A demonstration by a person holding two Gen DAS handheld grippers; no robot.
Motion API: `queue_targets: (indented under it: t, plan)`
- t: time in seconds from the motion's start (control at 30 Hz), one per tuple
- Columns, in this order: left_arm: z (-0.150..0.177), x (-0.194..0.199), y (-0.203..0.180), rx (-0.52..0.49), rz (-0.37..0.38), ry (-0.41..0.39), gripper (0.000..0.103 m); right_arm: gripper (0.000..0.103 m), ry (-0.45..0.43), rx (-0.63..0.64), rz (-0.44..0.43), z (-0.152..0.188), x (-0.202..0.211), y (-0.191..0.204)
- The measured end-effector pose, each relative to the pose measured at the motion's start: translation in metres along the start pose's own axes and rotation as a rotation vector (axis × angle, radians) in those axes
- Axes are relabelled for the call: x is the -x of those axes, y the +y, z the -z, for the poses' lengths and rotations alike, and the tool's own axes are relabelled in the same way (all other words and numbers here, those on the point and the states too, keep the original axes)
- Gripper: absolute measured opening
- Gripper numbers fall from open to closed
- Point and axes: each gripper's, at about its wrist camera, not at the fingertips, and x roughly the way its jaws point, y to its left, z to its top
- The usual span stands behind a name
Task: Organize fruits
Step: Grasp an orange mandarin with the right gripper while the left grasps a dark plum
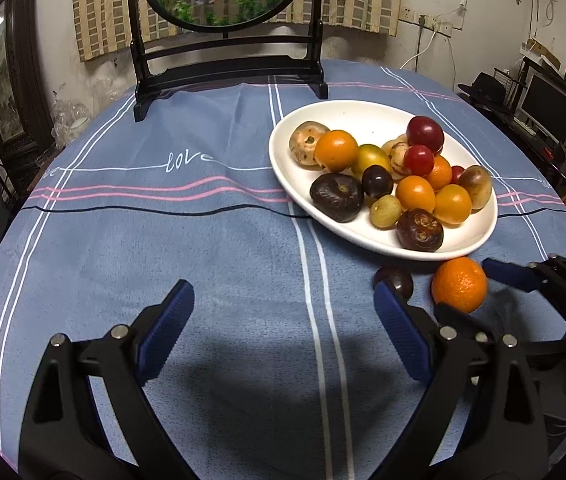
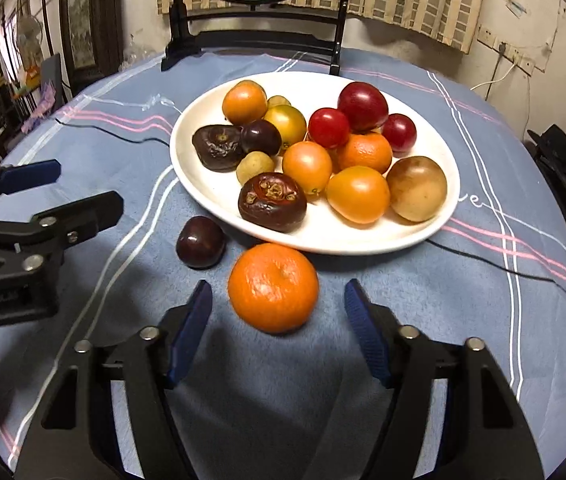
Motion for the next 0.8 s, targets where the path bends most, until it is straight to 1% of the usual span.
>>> queue_targets:
  t: [0.17,0.23,0.37,0.5,0.63,0.8]
  plan:
    - [0.003,-0.004,-0.001,-0.008,-0.003,0.013,0.093,0.046,-0.009,-0.034,-0.04,0.003,0.002,-0.007]
    - [0.004,-0.005,-0.003,-0.015,-0.003,0.019,0.093,0.046,-0.015,-0.065,-0.079,0.007,0.006,-0.015]
    - [0.006,-0.01,-0.013,-0.043,-0.001,0.032,0.093,0.046,-0.054,-0.162,-0.157,0.018,0.017,-0.038]
    - [0.008,-0.014,-0.029,-0.076,0.002,0.043,0.093,0.046,-0.071,-0.213,-0.176,0.023,0.022,-0.052]
    - [0.008,-0.016,-0.045,-0.111,0.013,0.048,0.093,0.046,-0.091,-0.238,-0.205,0.025,0.027,-0.06]
    - [0.008,-0.025,-0.06,-0.131,0.012,0.065,0.092,0.046,-0.107,-0.255,-0.215,0.028,0.032,-0.067]
